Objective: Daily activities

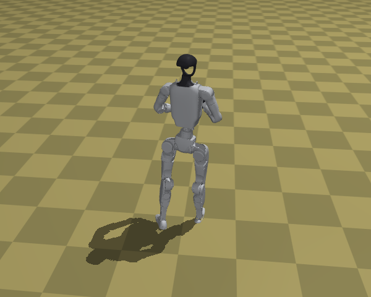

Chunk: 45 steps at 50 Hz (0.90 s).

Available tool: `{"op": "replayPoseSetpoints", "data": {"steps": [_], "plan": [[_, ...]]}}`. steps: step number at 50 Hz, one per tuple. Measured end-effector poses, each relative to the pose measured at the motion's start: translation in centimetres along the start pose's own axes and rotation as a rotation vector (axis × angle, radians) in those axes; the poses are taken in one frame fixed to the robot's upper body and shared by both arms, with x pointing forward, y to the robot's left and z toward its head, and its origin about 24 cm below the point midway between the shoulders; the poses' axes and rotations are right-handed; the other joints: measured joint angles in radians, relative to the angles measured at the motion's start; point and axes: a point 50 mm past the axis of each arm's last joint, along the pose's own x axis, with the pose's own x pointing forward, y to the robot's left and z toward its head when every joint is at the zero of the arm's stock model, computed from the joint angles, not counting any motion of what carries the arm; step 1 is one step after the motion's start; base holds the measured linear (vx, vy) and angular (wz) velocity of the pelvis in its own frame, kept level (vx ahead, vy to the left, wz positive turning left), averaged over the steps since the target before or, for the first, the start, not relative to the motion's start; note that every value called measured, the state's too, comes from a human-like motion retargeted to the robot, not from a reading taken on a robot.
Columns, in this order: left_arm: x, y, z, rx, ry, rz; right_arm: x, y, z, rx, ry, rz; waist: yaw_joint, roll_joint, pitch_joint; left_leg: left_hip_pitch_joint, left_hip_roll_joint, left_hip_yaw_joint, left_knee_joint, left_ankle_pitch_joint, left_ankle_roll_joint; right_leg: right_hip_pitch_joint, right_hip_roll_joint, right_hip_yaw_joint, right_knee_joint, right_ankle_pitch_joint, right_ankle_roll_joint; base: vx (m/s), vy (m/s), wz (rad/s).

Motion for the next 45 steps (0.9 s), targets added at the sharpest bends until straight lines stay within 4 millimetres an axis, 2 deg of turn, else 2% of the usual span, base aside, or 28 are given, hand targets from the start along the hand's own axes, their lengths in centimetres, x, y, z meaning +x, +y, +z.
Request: {"op": "replayPoseSetpoints", "data": {"steps": [7, 20, 33, 36, 41, 43, 45], "plan": [[-0.5, 0.5, -1.0, -0.014, 0.025, 0.052, -0.6, -0.2, -0.2, 0.022, 0.006, -0.022, 0.016, -0.006, 0.003, -0.007, -0.002, -0.021, 0.006, 0.000, 0.004, 0.001, -0.009, -0.003, 0.000, -0.005, 0.000, 0.00, 0.00, 0.00], [-0.1, 0.5, -1.3, -0.006, 0.056, -0.015, -0.9, -0.2, -0.1, -0.029, 0.040, 0.021, 0.037, -0.026, 0.011, -0.010, -0.005, -0.039, 0.009, -0.003, 0.004, 0.005, -0.017, -0.003, 0.000, -0.011, 0.000, 0.00, 0.00, 0.00], [-0.4, 0.1, -1.3, -0.019, 0.087, -0.136, -0.8, 0.1, 1.4, 0.007, -0.076, 0.042, 0.034, -0.047, 0.002, -0.005, -0.006, -0.032, -0.001, -0.022, 0.004, 0.003, -0.011, 0.004, 0.000, -0.013, 0.000, 0.00, 0.00, 0.00], [-0.7, 0.1, -1.5, -0.031, 0.097, -0.155, -0.3, 0.6, 2.5, 0.010, -0.152, 0.063, 0.028, -0.050, -0.001, -0.004, -0.005, -0.026, -0.004, -0.028, 0.002, 0.001, -0.007, 0.006, 0.000, -0.012, 0.000, 0.00, 0.00, 0.00], [-2.4, 0.8, -1.7, -0.022, 0.154, -0.142, 0.7, 2.3, 6.0, -0.058, -0.311, 0.145, 0.012, -0.058, -0.008, 0.002, -0.006, -0.016, -0.008, -0.034, 0.002, 0.002, -0.003, 0.011, 0.001, -0.007, 0.000, 0.00, 0.00, 0.00], [-2.9, 1.1, -0.9, 0.017, 0.161, -0.151, 1.0, 3.1, 7.3, -0.101, -0.366, 0.188, 0.003, -0.062, -0.012, 0.005, -0.007, -0.013, -0.008, -0.036, 0.002, 0.003, -0.003, 0.015, 0.001, -0.005, 0.000, 0.00, 0.00, 0.00], [-2.5, 1.0, 0.6, 0.073, 0.127, -0.186, 1.2, 4.2, 8.5, -0.148, -0.413, 0.239, -0.006, -0.069, -0.017, 0.009, -0.008, -0.010, -0.007, -0.039, 0.003, 0.006, -0.004, 0.019, 0.001, -0.003, 0.000, 0.00, 0.00, 0.00]]}}
